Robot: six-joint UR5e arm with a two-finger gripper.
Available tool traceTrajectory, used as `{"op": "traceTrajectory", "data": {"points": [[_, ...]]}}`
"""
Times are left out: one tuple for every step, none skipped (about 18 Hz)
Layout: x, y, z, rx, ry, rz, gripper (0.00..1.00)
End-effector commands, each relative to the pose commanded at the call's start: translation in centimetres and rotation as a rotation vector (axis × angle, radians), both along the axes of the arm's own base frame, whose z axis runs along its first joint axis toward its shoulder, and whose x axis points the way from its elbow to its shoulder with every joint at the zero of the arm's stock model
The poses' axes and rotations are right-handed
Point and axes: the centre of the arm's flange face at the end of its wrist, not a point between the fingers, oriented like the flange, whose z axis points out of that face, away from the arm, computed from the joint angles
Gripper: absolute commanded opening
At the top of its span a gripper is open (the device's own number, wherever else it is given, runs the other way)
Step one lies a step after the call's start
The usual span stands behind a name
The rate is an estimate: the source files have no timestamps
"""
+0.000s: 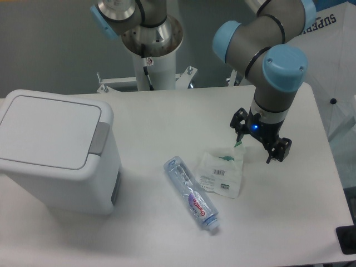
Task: Open the trash can
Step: 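Move the open gripper from above the white packet toward the trash can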
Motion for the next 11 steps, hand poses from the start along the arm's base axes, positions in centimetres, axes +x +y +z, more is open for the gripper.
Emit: {"op": "traceTrajectory", "data": {"points": [[0.2, 0.1, -0.1, -0.001, -0.003, 0.002, 1.0], [0.2, 0.1, 0.1, 0.0, -0.002, 0.002, 1.0], [0.3, 0.2, 0.1, 0.002, -0.003, 0.003, 1.0], [0.5, 0.3, 0.4, 0.009, -0.002, 0.002, 1.0], [0.6, 0.3, 0.5, 0.01, -0.002, 0.004, 1.0], [0.7, 0.5, 0.4, 0.011, -0.005, 0.001, 1.0], [0.9, 0.6, 0.4, 0.01, -0.006, -0.002, 1.0], [1.3, 1.0, 0.4, 0.01, -0.009, -0.009, 1.0], [1.5, 1.1, 0.1, 0.018, -0.021, -0.01, 1.0], [1.9, 1.1, -0.1, 0.033, -0.034, -0.009, 1.0], [2.3, 1.0, -0.4, 0.039, -0.043, -0.01, 1.0]]}}
